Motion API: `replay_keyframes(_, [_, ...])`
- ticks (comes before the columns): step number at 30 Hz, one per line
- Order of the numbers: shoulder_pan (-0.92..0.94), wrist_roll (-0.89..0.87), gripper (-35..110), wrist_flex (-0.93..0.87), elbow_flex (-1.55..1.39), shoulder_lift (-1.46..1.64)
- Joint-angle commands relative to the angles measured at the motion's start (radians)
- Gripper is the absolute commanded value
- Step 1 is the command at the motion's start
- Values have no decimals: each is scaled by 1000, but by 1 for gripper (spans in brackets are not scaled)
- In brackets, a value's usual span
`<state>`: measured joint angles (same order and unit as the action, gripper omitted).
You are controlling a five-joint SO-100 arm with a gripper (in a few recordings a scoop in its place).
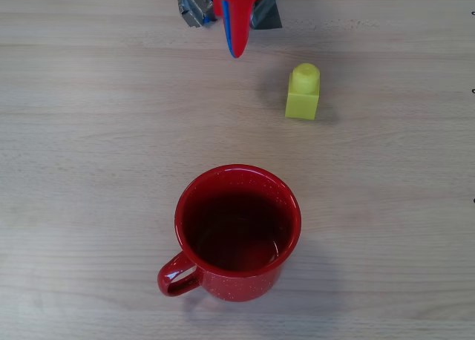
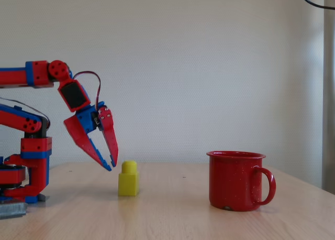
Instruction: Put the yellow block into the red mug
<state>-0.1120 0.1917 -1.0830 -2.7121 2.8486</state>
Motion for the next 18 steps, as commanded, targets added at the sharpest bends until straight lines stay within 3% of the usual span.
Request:
replay_keyframes(1, [-14,28,0,-2,141,-57])
replay_keyframes(18, [-120,393,0,-356,617,-451])
